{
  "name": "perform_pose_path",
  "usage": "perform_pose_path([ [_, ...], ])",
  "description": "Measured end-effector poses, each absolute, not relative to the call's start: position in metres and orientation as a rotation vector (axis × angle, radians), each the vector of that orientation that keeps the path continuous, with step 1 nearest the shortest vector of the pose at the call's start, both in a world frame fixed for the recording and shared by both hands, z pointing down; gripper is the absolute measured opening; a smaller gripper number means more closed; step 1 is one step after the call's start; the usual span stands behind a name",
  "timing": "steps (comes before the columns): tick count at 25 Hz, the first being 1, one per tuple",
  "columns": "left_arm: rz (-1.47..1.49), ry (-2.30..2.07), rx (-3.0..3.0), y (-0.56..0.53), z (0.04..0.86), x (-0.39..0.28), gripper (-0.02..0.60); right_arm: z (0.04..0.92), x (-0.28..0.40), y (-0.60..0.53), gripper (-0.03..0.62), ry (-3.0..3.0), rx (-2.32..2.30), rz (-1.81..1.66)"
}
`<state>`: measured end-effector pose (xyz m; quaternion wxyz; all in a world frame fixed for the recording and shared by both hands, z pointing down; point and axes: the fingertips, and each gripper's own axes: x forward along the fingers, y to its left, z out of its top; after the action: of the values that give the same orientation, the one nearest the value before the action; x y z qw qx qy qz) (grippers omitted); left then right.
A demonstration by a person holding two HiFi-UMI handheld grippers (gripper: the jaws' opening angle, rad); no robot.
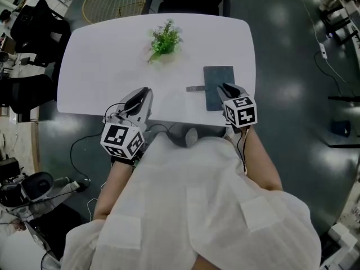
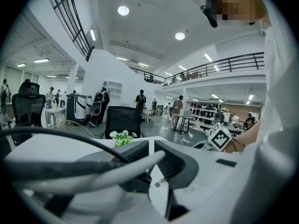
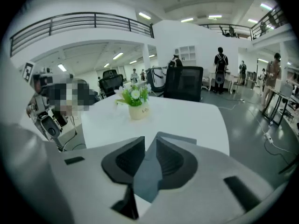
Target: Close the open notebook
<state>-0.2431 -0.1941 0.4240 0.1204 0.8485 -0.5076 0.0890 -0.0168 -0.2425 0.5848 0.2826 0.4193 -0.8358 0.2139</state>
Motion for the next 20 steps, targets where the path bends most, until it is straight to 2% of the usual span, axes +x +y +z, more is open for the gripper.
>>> perform_pose_path([
  [6, 0.240, -1.478, 2.522, -0.195, 0.411, -0.232, 0.034, 0.492, 0.011, -0.243, 0.074, -2.421, 1.312, 0.355],
  [12, 0.219, -1.464, 2.559, -0.191, 0.402, -0.221, 0.034, 0.412, 0.038, -0.217, 0.015, -2.567, 1.503, 0.132],
  [20, 0.195, -1.447, 2.574, -0.186, 0.396, -0.217, 0.034, 0.376, 0.068, -0.188, 0.002, -2.533, 1.653, 0.078],
])
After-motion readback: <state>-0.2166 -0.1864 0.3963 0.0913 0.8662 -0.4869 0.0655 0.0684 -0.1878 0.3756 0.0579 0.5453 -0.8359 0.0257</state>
